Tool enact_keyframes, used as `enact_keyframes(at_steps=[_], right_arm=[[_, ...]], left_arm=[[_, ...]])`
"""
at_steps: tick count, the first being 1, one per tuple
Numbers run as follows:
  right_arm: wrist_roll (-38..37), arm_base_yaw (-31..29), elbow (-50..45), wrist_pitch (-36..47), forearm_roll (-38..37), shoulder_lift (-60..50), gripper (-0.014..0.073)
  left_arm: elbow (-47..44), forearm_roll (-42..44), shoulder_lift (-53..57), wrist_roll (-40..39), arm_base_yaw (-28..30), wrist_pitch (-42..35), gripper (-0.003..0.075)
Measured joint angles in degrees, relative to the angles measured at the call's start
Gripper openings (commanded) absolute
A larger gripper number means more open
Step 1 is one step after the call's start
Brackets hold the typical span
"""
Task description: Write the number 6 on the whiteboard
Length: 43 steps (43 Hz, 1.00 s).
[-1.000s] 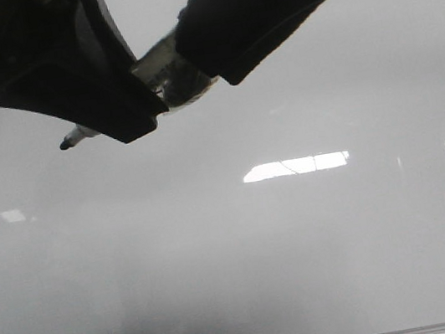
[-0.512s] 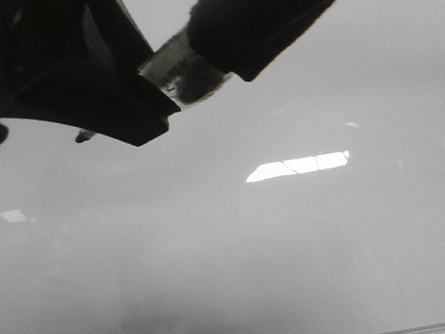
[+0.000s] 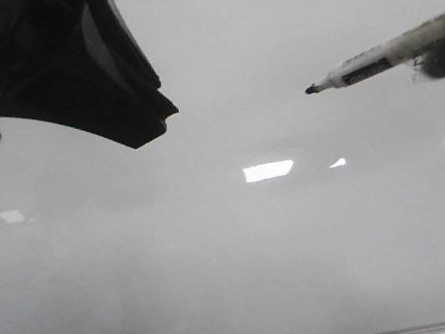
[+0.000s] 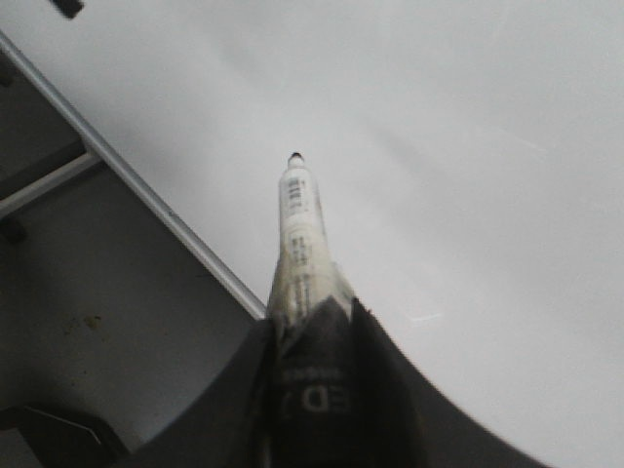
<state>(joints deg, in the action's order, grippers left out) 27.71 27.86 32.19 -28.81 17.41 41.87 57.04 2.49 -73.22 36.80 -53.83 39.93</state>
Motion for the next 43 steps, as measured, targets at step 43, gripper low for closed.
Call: enact_keyframes(at_steps=[43], right_arm=[[0.00, -0.76, 15.06, 21.05, 1.28, 29.22, -0.0059]], left_arm=[[-25.83, -14.77, 33.19, -5.96, 9.63, -17.71, -0.0020]])
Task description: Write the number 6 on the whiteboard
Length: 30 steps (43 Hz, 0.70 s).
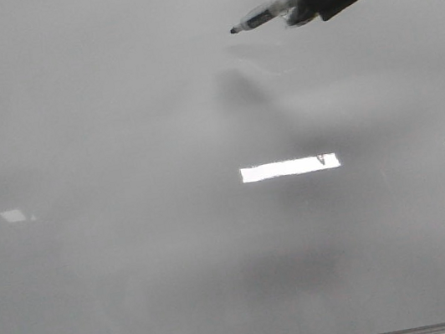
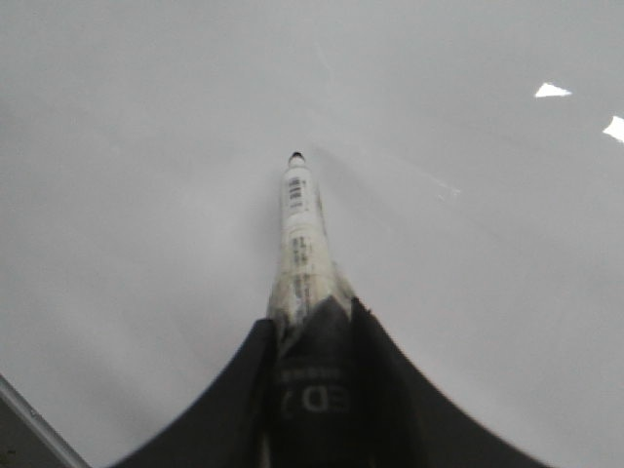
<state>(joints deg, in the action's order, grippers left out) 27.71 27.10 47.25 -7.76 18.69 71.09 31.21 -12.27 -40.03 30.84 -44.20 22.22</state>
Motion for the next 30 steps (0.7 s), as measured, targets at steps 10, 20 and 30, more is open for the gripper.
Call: enact_keyframes(at_steps=[10, 20, 30], right_arm=[[-0.04, 0.00, 1.90, 4.78, 0.12, 3.28, -0.0059], [-0.04, 0.14, 2.07, 5.62, 0.12, 5.98, -0.0059], [-0.04, 3.54, 2.17, -2.08, -0.33, 9.35, -0.0059]], left_arm=[[-0.19, 0.00, 0.00, 0.00, 0.00, -0.13, -0.0020], [-0.19, 0.00, 0.00, -0.10, 0.00, -0.13, -0.0020], [-0.19, 0.00, 0.00, -0.10, 0.00, -0.13, -0.0020]])
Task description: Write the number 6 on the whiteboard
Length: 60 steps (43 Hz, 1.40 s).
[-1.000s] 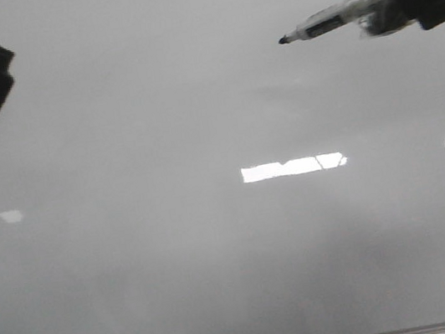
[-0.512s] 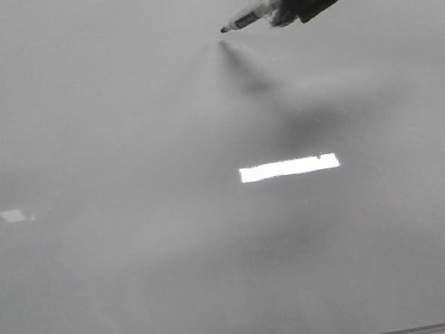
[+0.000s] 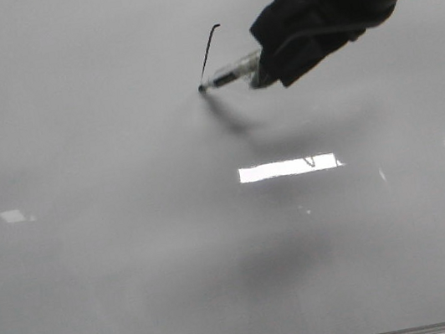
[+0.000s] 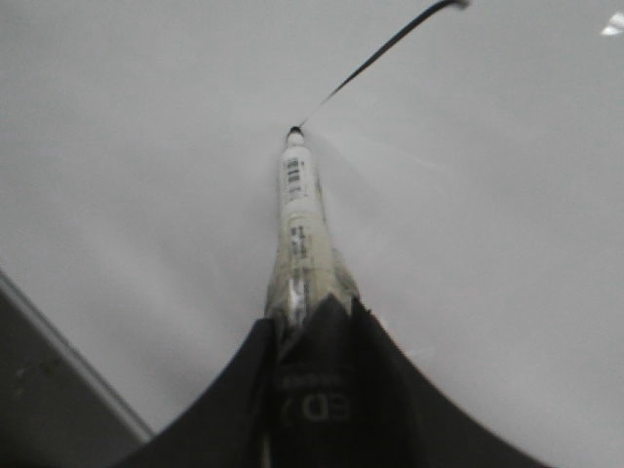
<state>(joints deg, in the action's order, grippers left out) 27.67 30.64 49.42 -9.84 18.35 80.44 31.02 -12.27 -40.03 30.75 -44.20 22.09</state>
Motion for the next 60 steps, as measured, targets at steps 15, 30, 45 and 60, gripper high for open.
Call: enact_keyframes(at_steps=[15, 30, 45, 60], right_arm=[[0.10, -2.47, -2.51, -2.96, 0.00, -1.29, -0.0059], [0.20, -1.63, -2.75, 1.68, 0.00, -1.88, -0.0059], [0.20, 0.16, -2.19, 0.99, -0.21, -2.13, -0.0059], [6.10, 4.54, -3.33, -23.27, -2.53, -15.22, -0.0060]], left_arm=[[0.00, 0.00, 0.00, 0.00, 0.00, 0.00, -0.0020], [0.00, -0.05, 0.00, 0.00, 0.00, 0.00, -0.0020], [0.00, -0.05, 0.00, 0.00, 0.00, -0.09, -0.0020], [2.98, -0.19, -3.35, 2.90, 0.00, 3.55, 0.0142]])
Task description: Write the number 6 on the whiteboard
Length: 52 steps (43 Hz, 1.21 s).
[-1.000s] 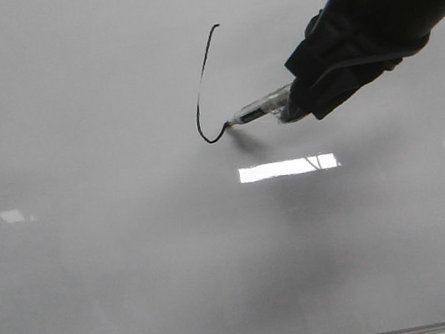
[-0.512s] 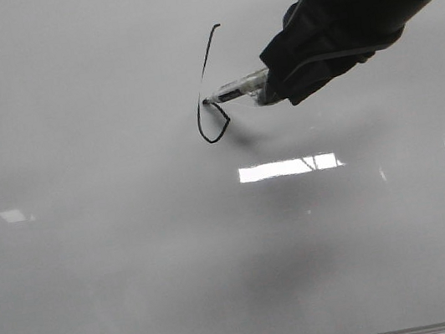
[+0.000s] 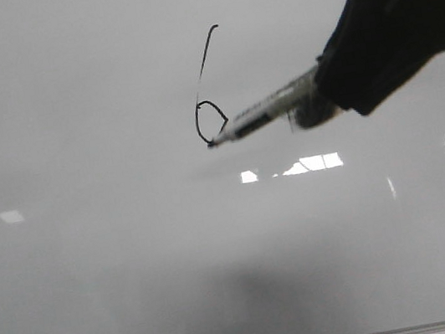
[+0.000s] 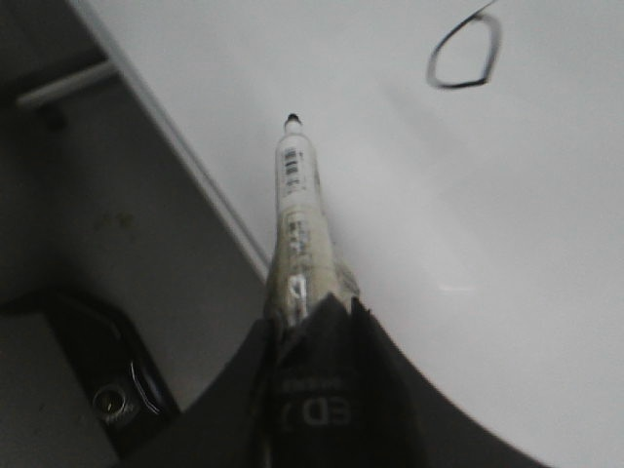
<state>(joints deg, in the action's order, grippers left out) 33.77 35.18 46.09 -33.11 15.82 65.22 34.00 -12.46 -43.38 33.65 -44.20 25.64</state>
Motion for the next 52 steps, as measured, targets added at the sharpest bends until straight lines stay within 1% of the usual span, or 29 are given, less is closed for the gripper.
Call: enact_keyframes(at_steps=[5, 8, 13, 18, 25, 31, 35, 39, 48, 52], right_arm=[[1.53, 4.18, -0.11, -1.55, -0.01, 0.00, -0.0060], [1.67, 6.93, -0.11, -1.55, -0.01, 0.00, -0.0060], [1.69, 10.69, -0.11, -0.50, -0.01, 0.00, -0.0060], [1.79, 13.23, -0.11, 0.71, -0.01, 0.00, -0.0060], [1.79, 14.45, -0.11, 1.79, -0.01, 0.00, -0.0060], [1.81, 14.58, -0.11, 2.38, 0.26, 0.00, -0.0060], [1.81, 14.58, -0.11, 2.51, 0.53, 0.00, -0.0060], [1.81, 14.58, -0.11, 2.73, 0.60, 0.00, -0.0060], [1.81, 14.58, -0.11, 2.98, 0.60, 0.00, -0.0060], [1.81, 14.58, -0.11, 2.98, 0.65, 0.00, -0.0060]], left_arm=[[4.52, 0.10, -4.72, 4.31, -0.91, 3.76, 0.0369], [7.33, 0.10, -7.89, 6.38, -2.37, 5.83, 0.0440], [10.50, 1.76, -12.84, 7.37, -5.58, 7.75, 0.0437], [12.13, 4.10, -16.76, 7.65, -8.25, 9.35, 0.0437], [12.99, 4.88, -20.25, 7.65, -10.36, 9.48, 0.0437], [12.99, 5.06, -22.65, 7.65, -10.72, 9.39, 0.0437], [12.99, 5.10, -23.96, 7.65, -10.72, 8.64, 0.0407], [12.99, 5.15, -24.86, 7.65, -10.74, 7.49, 0.0339], [12.99, 5.97, -26.57, 7.65, -10.74, 6.15, 0.0151], [12.99, 6.98, -26.77, 7.65, -10.74, 5.72, 0.0079]])
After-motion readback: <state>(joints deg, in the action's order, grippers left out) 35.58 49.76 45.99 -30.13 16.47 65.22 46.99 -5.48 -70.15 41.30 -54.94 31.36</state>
